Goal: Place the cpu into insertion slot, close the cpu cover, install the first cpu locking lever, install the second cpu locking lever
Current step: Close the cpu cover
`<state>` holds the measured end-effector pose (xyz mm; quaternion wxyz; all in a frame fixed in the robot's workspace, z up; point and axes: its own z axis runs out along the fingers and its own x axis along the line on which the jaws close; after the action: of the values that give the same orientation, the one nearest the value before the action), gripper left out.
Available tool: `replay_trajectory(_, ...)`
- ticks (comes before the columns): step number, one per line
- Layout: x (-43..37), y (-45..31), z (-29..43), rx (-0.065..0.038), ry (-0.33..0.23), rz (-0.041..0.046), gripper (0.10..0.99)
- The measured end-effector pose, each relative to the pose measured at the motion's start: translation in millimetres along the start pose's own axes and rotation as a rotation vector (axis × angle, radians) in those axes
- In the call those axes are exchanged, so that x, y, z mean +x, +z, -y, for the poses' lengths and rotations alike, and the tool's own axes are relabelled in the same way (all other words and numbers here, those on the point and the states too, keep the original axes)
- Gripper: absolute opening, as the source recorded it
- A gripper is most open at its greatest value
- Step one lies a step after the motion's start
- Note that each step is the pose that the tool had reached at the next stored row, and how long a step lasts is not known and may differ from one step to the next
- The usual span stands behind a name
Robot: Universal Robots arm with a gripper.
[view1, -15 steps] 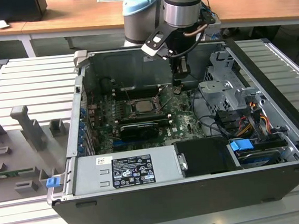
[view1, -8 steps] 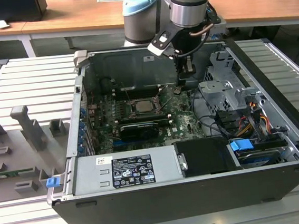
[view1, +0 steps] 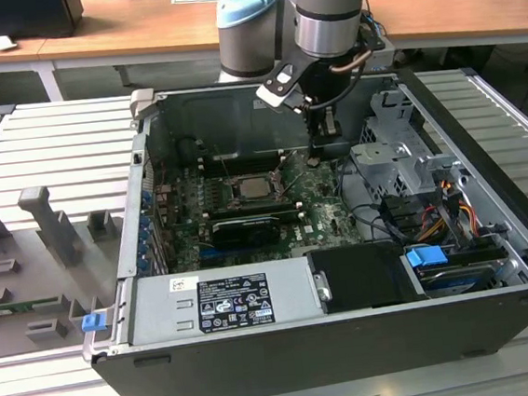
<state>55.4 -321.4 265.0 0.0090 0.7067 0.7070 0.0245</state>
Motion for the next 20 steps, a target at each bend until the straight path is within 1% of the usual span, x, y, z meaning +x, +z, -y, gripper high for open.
replay_trajectory(3, -2.0, 3.7, 2.2, 0.0, -0.004, -0.0002, 0.106)
replay_trajectory(4, -2.5, 6.1, 3.8, 0.0, -0.006, -0.0003, 0.106)
replay_trajectory(6, -2.7, 8.4, 6.4, 0.0, -0.008, -0.0005, 0.106)
replay_trajectory(10, -2.7, 8.5, 15.0, 0.0, -0.009, -0.0004, 0.106)
replay_trajectory(14, -2.7, 7.9, 28.8, 0.0, -0.009, -0.0013, 0.106)
replay_trajectory(18, -2.7, 7.3, 40.2, 0.0, -0.009, -0.0013, 0.106)
replay_trajectory(19, -2.7, 7.2, 45.6, 0.0, -0.009, -0.0013, 0.106)
replay_trajectory(20, -2.7, 7.1, 49.5, 0.0, -0.009, -0.0012, 0.106)
